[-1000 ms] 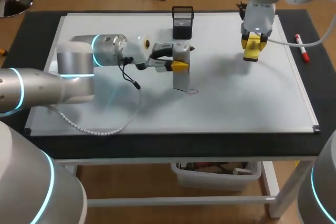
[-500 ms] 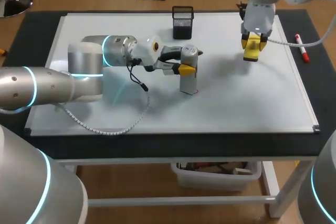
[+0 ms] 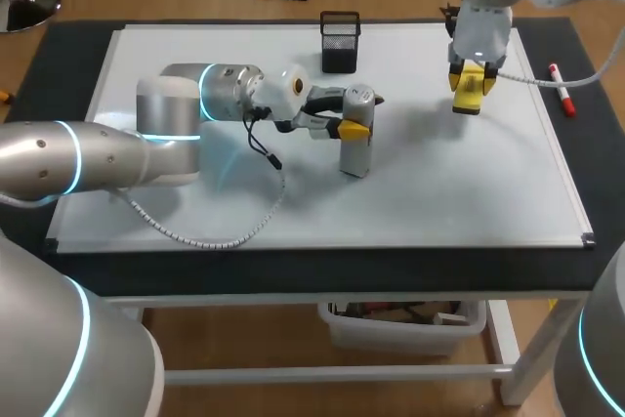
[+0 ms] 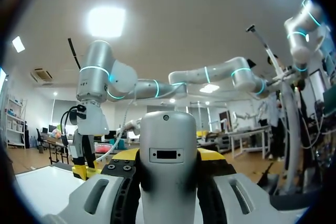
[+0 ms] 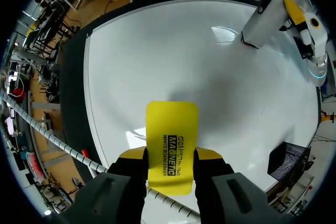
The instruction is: Pick up the inspection probe, press it on each red-marked spot on the whiteboard one by one, put down the probe, pick up the eraser, and wipe off all the red marks.
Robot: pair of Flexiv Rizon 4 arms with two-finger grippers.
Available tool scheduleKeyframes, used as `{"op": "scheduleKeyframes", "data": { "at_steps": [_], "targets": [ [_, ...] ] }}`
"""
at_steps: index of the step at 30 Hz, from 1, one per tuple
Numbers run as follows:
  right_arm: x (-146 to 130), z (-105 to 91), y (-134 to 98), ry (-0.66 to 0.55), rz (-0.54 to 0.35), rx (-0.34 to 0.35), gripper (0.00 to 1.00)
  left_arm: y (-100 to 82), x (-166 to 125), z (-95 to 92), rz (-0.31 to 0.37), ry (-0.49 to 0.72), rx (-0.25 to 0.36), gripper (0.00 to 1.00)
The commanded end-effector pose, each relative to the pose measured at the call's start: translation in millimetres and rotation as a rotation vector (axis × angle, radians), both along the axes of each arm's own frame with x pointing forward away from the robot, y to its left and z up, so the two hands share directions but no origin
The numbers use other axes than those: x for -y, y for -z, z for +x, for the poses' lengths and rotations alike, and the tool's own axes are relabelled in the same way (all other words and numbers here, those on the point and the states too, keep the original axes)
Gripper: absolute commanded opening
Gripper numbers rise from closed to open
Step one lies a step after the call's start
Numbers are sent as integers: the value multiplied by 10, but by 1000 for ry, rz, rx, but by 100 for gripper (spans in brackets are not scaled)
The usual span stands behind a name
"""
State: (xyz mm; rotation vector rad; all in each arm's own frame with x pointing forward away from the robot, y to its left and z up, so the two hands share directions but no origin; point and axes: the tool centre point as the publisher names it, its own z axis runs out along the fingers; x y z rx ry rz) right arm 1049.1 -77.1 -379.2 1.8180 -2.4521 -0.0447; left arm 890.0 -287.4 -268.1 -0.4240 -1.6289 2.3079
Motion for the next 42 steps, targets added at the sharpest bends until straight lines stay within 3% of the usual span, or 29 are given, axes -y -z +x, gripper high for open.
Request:
{"op": "scheduleKeyframes", "data": {
  "at_steps": [1, 12, 42],
  "targets": [
    [9, -1, -10, -3, -3, 2, 0, 14, 7, 24, 1, 4, -6, 0],
    [9, -1, -10, -3, -3, 2, 0, 58, 3, 55, 16, -5, -29, 0],
    [9, -1, -10, -3, -3, 2, 0, 6, -2, 61, 14, -1, -10, 0]
  ]
}}
